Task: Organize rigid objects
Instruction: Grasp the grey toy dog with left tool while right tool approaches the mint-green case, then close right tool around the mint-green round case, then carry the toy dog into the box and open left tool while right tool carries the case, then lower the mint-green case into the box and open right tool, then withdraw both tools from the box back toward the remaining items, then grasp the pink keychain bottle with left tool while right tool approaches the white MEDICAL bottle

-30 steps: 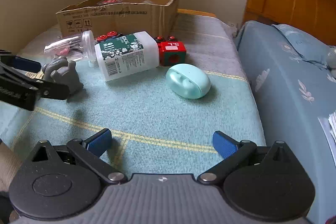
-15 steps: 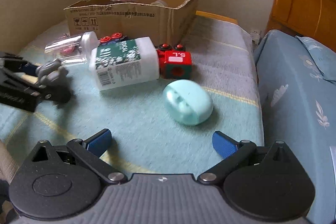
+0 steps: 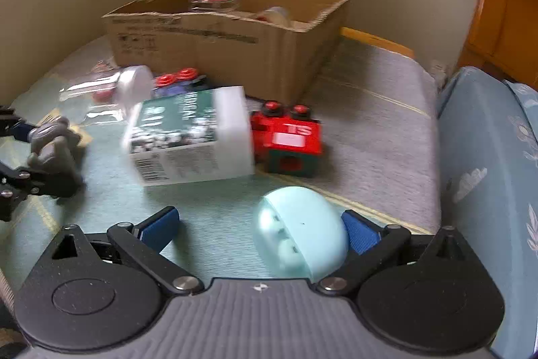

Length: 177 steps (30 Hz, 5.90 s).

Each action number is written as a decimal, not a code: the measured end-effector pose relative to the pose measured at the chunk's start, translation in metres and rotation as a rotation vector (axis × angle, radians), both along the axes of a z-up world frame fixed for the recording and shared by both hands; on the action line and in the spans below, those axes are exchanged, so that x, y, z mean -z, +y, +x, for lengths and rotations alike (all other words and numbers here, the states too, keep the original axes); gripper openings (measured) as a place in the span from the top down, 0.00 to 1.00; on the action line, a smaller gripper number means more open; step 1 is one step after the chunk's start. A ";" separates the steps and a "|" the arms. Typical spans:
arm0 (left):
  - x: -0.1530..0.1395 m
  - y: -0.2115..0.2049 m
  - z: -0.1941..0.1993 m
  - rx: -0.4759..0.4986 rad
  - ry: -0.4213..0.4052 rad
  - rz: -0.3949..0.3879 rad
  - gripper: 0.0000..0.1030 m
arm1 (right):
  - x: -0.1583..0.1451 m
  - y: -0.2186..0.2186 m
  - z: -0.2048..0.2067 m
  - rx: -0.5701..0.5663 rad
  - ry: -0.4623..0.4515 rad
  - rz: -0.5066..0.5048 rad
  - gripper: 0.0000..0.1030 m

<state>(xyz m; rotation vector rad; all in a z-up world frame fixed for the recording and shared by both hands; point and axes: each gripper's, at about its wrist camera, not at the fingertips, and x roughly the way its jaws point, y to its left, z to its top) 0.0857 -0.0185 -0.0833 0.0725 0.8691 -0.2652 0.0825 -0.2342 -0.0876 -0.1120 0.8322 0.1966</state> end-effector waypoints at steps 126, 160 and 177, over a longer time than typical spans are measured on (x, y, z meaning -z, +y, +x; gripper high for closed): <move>-0.079 0.129 0.039 -0.103 -0.155 0.011 0.05 | -0.123 0.149 0.125 -0.247 -0.094 -0.049 0.00; -0.042 0.093 0.062 0.016 -0.130 0.013 0.05 | -0.033 0.069 -0.026 0.194 -0.066 0.017 0.00; -0.009 0.082 0.096 0.220 -0.072 0.017 0.24 | -0.032 0.057 -0.011 0.196 -0.057 0.045 0.00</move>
